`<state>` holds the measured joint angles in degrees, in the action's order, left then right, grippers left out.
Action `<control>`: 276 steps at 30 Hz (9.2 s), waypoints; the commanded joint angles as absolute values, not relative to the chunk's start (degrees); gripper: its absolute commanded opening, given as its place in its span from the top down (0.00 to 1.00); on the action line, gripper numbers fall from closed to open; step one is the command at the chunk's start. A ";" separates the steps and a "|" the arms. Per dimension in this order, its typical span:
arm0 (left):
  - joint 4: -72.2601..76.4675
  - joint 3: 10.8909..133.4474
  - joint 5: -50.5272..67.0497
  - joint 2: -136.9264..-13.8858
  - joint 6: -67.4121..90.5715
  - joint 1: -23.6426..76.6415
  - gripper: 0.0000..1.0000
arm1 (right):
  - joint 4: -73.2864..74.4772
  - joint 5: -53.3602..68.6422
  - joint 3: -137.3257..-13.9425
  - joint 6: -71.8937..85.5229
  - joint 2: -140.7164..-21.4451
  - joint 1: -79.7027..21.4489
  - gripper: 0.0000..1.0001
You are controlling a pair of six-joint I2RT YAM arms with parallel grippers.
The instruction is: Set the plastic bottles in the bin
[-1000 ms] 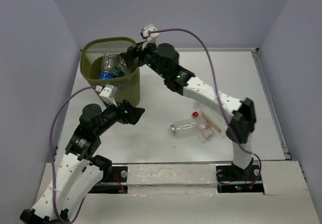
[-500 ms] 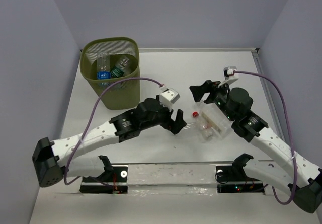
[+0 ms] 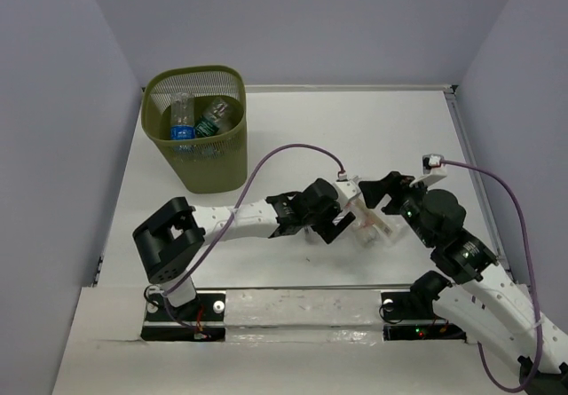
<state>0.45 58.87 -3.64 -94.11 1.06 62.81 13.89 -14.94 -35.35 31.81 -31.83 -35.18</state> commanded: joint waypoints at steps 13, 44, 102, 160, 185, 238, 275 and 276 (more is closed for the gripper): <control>0.09 58.46 -8.34 -97.21 1.39 63.90 0.25 | 26.09 -13.19 -34.54 38.23 -36.54 -34.98 0.16; 0.09 56.06 -23.29 -50.90 18.54 58.81 0.36 | 41.05 -11.16 -47.11 30.24 -57.56 -34.98 0.17; -6.68 60.06 -13.27 -40.65 18.28 13.36 0.01 | 9.67 7.81 -103.94 19.07 -93.93 -49.75 0.70; -8.00 40.17 -5.01 -14.41 15.82 34.45 0.01 | 53.18 -6.00 -73.83 -4.91 -91.14 -20.32 0.00; -8.61 40.25 -7.55 -15.73 15.82 34.81 0.01 | 38.50 9.58 -71.71 2.52 -89.14 -19.76 0.55; -13.80 41.31 -31.99 -14.06 23.64 26.02 0.01 | -9.86 0.44 -132.62 3.96 -125.07 -51.42 0.00; -0.97 43.77 -1.24 -16.96 21.00 24.79 0.01 | -19.63 -19.67 -39.75 5.08 -40.49 -51.94 0.00; -0.79 43.42 -1.14 -17.31 21.01 24.79 0.01 | -18.21 -21.17 -37.73 5.79 -37.82 -51.94 0.00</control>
<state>-7.42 44.60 -8.86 -15.97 21.56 25.02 -24.82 -9.28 -49.47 2.17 -45.19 -51.83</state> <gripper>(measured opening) 0.989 0.995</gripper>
